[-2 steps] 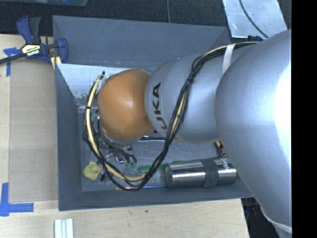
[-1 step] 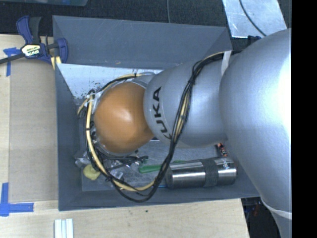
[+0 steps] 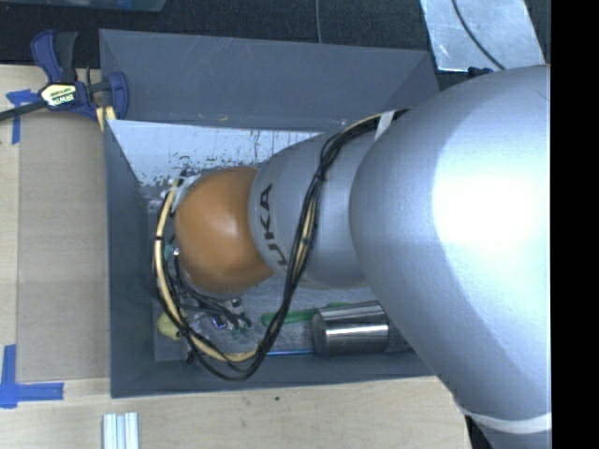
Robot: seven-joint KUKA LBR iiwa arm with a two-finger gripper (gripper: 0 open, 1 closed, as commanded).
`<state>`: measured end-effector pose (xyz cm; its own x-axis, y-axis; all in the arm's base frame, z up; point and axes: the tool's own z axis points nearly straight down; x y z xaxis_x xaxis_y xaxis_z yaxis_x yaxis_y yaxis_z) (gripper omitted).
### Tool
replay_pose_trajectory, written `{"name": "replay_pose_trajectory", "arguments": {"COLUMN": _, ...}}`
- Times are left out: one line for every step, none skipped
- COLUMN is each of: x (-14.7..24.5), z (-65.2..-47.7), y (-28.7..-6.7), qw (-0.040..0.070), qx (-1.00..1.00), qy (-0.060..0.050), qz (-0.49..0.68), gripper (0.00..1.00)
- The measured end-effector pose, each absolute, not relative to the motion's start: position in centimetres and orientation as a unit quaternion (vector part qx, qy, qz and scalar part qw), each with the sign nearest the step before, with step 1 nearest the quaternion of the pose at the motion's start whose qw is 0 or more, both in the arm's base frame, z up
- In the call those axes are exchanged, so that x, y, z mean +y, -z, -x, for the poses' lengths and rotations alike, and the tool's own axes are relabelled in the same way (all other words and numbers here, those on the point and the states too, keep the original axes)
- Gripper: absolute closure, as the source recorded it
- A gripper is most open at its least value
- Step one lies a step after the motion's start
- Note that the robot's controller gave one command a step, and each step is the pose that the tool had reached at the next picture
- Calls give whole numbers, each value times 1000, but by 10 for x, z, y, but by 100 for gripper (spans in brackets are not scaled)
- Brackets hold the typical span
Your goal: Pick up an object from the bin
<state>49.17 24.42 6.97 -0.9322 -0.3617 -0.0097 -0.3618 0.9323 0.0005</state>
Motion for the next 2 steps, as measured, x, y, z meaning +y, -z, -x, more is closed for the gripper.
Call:
{"name": "replay_pose_trajectory", "arguments": {"x": 245, "z": -505, "y": -71, "qw": 4, "qx": 948, "qy": -2, "qz": 319, "gripper": 100}}
{"name": "replay_pose_trajectory", "arguments": {"x": 245, "z": -505, "y": -71, "qw": 4, "qx": 948, "qy": -2, "qz": 319, "gripper": 100}}
